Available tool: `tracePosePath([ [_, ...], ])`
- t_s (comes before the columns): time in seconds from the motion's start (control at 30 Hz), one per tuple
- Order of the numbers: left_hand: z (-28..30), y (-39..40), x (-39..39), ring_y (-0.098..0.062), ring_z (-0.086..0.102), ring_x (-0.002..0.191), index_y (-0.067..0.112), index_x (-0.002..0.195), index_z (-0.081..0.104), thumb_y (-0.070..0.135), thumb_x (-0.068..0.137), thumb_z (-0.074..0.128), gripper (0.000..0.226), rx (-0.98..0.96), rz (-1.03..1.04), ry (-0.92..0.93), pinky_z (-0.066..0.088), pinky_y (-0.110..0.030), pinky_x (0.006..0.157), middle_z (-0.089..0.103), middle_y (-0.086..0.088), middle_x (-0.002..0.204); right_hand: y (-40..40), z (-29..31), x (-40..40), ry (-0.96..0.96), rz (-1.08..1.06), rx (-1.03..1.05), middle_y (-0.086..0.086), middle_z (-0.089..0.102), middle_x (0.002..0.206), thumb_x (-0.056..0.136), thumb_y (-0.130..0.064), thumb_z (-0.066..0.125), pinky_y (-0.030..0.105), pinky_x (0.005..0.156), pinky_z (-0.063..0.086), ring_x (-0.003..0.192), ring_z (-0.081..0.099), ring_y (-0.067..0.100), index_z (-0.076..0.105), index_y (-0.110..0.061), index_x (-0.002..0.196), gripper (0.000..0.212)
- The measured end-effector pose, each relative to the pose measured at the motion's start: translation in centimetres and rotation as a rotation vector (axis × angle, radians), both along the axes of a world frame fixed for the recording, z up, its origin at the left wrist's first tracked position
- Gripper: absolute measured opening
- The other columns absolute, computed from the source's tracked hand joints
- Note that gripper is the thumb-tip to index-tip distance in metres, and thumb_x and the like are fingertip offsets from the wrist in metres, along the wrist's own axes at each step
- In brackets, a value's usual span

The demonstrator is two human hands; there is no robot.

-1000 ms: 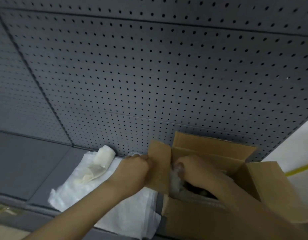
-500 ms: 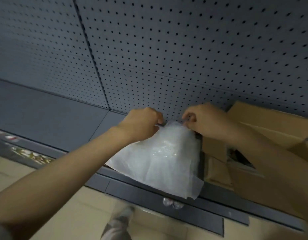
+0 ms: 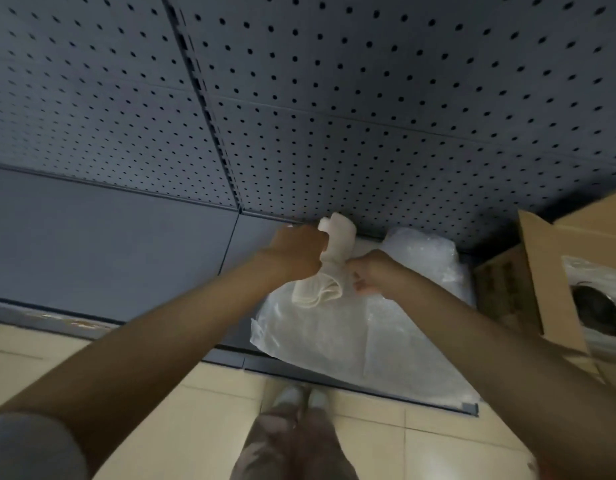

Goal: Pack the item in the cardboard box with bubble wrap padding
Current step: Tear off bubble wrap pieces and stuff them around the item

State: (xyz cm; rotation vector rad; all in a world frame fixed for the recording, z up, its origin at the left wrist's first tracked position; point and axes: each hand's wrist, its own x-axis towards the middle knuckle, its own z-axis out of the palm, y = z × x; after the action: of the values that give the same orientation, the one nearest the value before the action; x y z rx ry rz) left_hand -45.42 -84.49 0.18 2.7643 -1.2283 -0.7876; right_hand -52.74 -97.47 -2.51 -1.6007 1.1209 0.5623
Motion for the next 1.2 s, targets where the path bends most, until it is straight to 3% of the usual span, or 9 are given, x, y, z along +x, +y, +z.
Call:
tracePosePath([
  [0.13,-2.7,0.7,0.0,-0.027,0.054,0.119,0.017,0.132,0.052,0.019,0.094,0.056,0.039,0.074,-0.022,0.182,0.046,-0.033,0.092,0.052,-0.009,0.135,0.5,-3.2,1.0,-0.056,-0.143,0.16,0.024,0.066,0.113,0.089,-0.01,0.061,0.047,0.09,0.055,0.099,0.065,0.036,0.058,0.007,0.121,0.036],
  [0.3,-3.5,3.3,0.2,-0.026,0.056,0.119,0.024,0.126,0.059,0.006,0.092,0.046,0.04,0.001,0.095,0.284,0.048,-0.03,0.091,0.054,-0.005,0.138,0.9,-3.4,0.2,-0.201,0.076,0.203,0.016,0.06,0.108,0.093,-0.006,0.052,0.039,0.075,0.06,0.094,0.064,0.034,0.045,-0.007,0.129,0.037],
  [0.43,0.0,4.0,0.0,-0.031,0.061,0.102,0.012,0.114,0.064,0.012,0.087,0.053,0.029,-0.501,0.193,-0.136,0.053,-0.039,0.087,0.06,-0.01,0.12,-0.6,-1.6,-1.2,-0.406,0.306,-0.246,0.015,0.049,0.12,0.089,0.001,0.053,0.037,0.08,0.056,0.103,0.057,0.034,0.055,-0.013,0.125,0.039],
  [0.5,2.0,3.4,-0.5,-0.032,0.057,0.099,0.008,0.114,0.058,0.029,0.08,0.053,0.041,-0.645,0.144,-0.257,0.05,-0.041,0.086,0.056,-0.012,0.115,-1.4,-0.1,-2.1,-0.515,0.337,-0.487,0.012,0.047,0.116,0.085,0.007,0.055,0.018,0.089,0.045,0.1,0.052,0.023,0.065,-0.007,0.115,0.034],
  [0.6,5.3,2.0,-1.9,-0.027,0.043,0.124,0.019,0.141,0.037,0.047,0.078,0.05,0.07,-0.521,0.117,0.061,0.038,-0.041,0.105,0.041,-0.005,0.141,-2.1,3.6,-3.5,-0.625,0.287,-0.562,0.007,0.047,0.107,0.083,0.009,0.058,-0.005,0.078,0.035,0.092,0.049,0.01,0.073,-0.006,0.105,0.03],
  [0.73,8.0,-0.1,-4.9,-0.02,0.046,0.126,0.026,0.146,0.023,0.053,0.077,0.07,0.088,-0.515,-0.068,0.237,0.042,-0.04,0.103,0.04,0.003,0.145,-2.6,8.9,-5.4,-0.633,-0.042,-0.514,0.004,0.068,0.101,0.083,0.001,0.063,0.022,0.088,0.054,0.092,0.063,0.012,0.074,-0.013,0.104,0.027],
  [0.93,10.6,-5.2,-10.1,-0.026,0.045,0.124,0.013,0.143,0.031,0.055,0.065,0.078,0.101,-0.633,-0.224,-0.093,0.036,-0.037,0.103,0.044,-0.007,0.139,-5.6,14.0,-10.6,-0.579,-0.489,-0.22,0.01,0.072,0.087,0.082,-0.001,0.056,0.032,0.069,0.061,0.077,0.069,0.022,0.073,-0.01,0.094,0.023],
  [1.1,11.8,-11.3,-14.0,-0.029,0.055,0.106,0.011,0.137,0.04,0.037,0.076,0.07,0.073,-0.681,-0.354,-0.146,0.042,-0.036,0.083,0.054,-0.009,0.126,-11.5,16.6,-18.3,-0.576,-0.44,0.161,0.011,0.064,0.095,0.086,-0.001,0.054,0.026,0.063,0.059,0.076,0.066,0.018,0.065,-0.002,0.107,0.023],
  [1.2,12.1,-15.4,-17.2,-0.03,0.053,0.108,0.015,0.132,0.043,0.038,0.075,0.074,0.069,-0.652,-0.44,-0.167,0.043,-0.036,0.084,0.051,-0.009,0.127,-15.6,17.7,-24.1,-0.517,-0.139,0.029,0.003,0.067,0.116,0.087,-0.013,0.06,0.034,0.094,0.054,0.108,0.062,0.016,0.063,-0.018,0.113,0.026],
])
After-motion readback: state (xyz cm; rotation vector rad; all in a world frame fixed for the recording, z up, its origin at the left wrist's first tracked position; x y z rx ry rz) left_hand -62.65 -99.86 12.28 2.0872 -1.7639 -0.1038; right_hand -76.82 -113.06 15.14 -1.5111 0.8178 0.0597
